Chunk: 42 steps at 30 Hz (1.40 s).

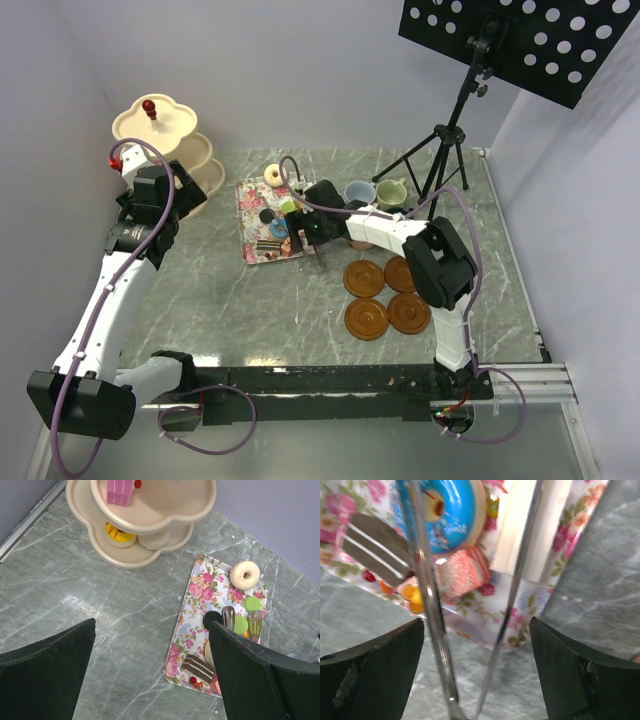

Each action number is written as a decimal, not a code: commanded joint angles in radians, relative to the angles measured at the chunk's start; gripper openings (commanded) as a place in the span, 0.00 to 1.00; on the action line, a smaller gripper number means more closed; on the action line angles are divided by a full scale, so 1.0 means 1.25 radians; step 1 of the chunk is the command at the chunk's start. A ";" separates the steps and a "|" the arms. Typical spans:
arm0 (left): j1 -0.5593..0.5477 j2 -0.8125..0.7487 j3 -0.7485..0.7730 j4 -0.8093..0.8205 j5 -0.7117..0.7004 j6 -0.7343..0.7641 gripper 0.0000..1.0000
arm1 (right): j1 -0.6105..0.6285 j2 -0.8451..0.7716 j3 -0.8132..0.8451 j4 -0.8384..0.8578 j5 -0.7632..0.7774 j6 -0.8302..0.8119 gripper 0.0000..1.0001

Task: Serve the afternoon tea
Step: Place the clamp on the tray, then pick up the clamp from the tray.

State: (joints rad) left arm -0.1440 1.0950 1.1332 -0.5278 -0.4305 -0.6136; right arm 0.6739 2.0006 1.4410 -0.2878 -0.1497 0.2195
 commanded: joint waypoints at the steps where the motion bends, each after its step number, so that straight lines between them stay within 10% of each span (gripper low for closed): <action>1: -0.003 -0.002 0.008 0.022 0.004 0.000 1.00 | 0.007 0.012 0.035 -0.036 0.016 -0.023 0.92; 20: -0.003 -0.015 -0.002 0.025 0.003 0.000 1.00 | 0.007 0.016 0.052 -0.054 0.017 -0.032 0.49; 42: -0.001 -0.021 -0.007 0.030 0.006 -0.005 1.00 | 0.007 -0.157 0.031 -0.112 0.058 -0.004 0.39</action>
State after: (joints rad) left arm -0.1440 1.0943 1.1294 -0.5266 -0.4305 -0.6136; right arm 0.6800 1.8996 1.4715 -0.4026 -0.0803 0.2123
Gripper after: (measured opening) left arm 0.995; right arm 0.407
